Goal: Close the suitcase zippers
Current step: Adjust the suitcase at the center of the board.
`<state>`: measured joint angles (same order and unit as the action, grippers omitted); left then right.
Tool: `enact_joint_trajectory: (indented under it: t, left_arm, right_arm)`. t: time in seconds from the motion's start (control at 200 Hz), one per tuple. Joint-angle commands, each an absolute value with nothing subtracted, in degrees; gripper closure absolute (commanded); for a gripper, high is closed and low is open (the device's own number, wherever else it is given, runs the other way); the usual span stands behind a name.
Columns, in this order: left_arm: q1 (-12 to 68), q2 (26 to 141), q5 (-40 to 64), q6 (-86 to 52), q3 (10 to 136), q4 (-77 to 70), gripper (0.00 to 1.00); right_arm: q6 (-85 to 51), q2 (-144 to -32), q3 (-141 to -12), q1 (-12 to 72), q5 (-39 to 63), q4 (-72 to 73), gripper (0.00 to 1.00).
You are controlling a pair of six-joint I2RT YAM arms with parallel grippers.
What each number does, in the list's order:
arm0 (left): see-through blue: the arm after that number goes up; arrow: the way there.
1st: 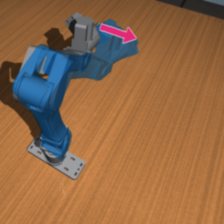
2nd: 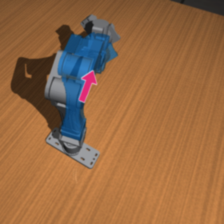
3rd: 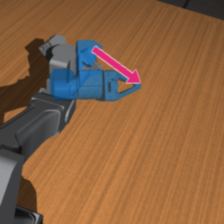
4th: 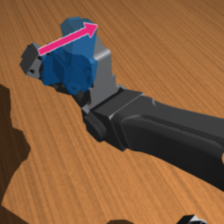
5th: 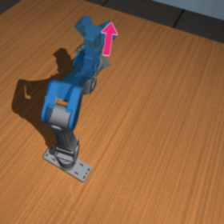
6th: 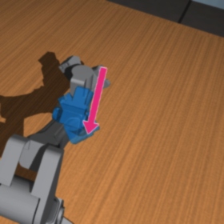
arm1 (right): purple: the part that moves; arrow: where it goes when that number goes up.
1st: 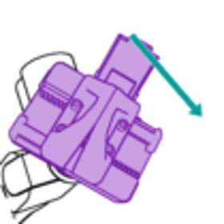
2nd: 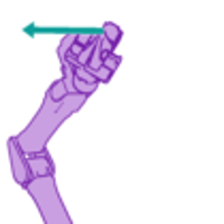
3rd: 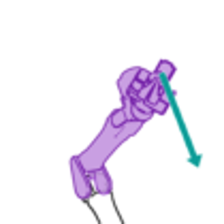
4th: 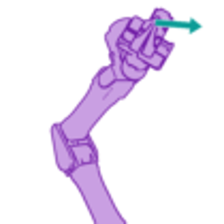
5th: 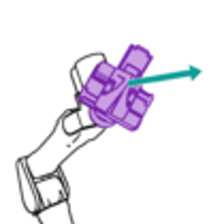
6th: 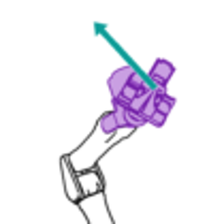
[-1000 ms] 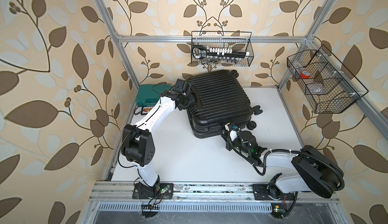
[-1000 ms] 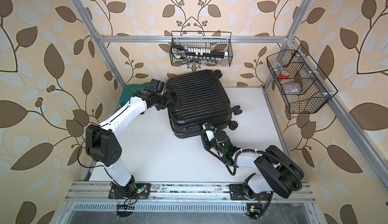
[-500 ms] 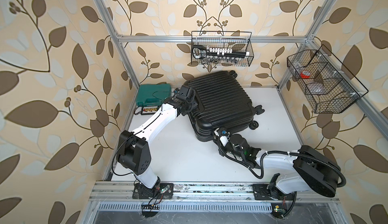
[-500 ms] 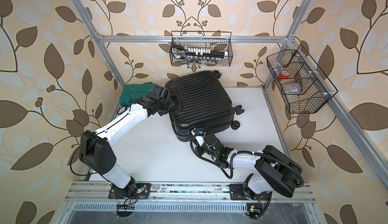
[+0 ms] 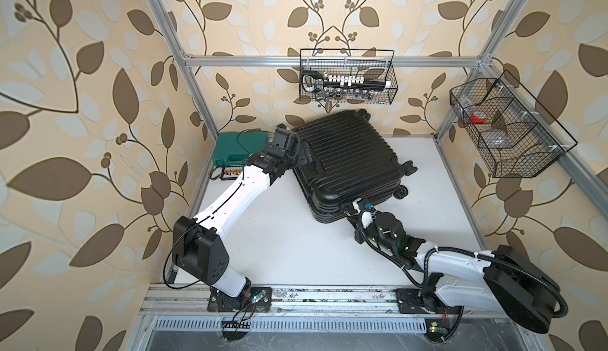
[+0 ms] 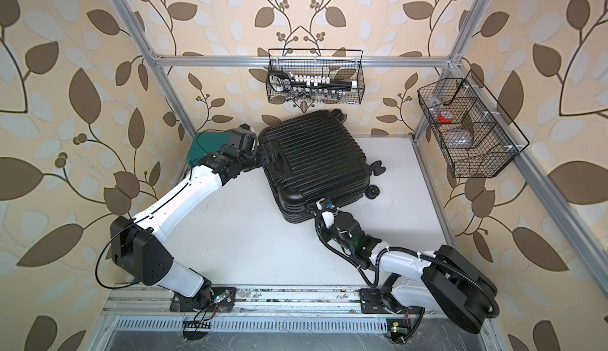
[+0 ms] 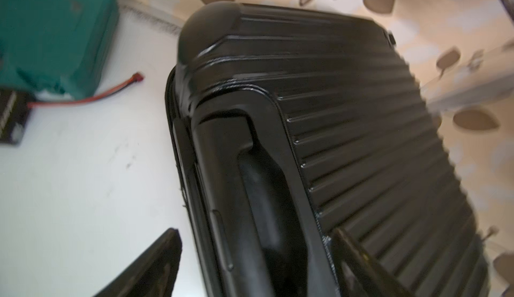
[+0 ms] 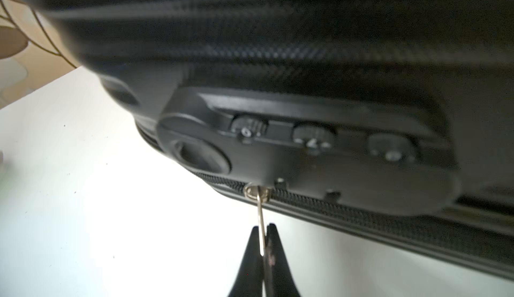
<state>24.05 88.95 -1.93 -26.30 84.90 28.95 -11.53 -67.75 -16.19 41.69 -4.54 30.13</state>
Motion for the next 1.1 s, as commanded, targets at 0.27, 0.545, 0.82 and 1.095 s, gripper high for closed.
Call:
enact_joint_trajectory:
  t: [0.27, 0.545, 0.82, 1.095]
  left_arm:
    - [23.2, 101.5, 19.4, 31.6, 106.5, 48.5, 0.39]
    - [23.2, 103.6, 26.8, 57.9, 106.6, 58.9, 0.29]
    - [23.3, 106.3, 25.3, 74.2, 106.3, 62.8, 0.20]
    - [25.2, 109.7, 17.5, 77.2, 106.0, 54.8, 0.20]
  right_arm:
    - [-18.0, -55.8, -12.3, 32.1, -6.7, 23.6, 1.00]
    - [-17.9, -54.6, -12.0, 31.2, -6.2, 22.6, 1.00]
    - [-17.8, -54.9, -12.1, 30.6, -5.4, 23.0, 1.00]
    - [-17.3, -55.5, -12.7, 30.4, -4.2, 23.0, 1.00]
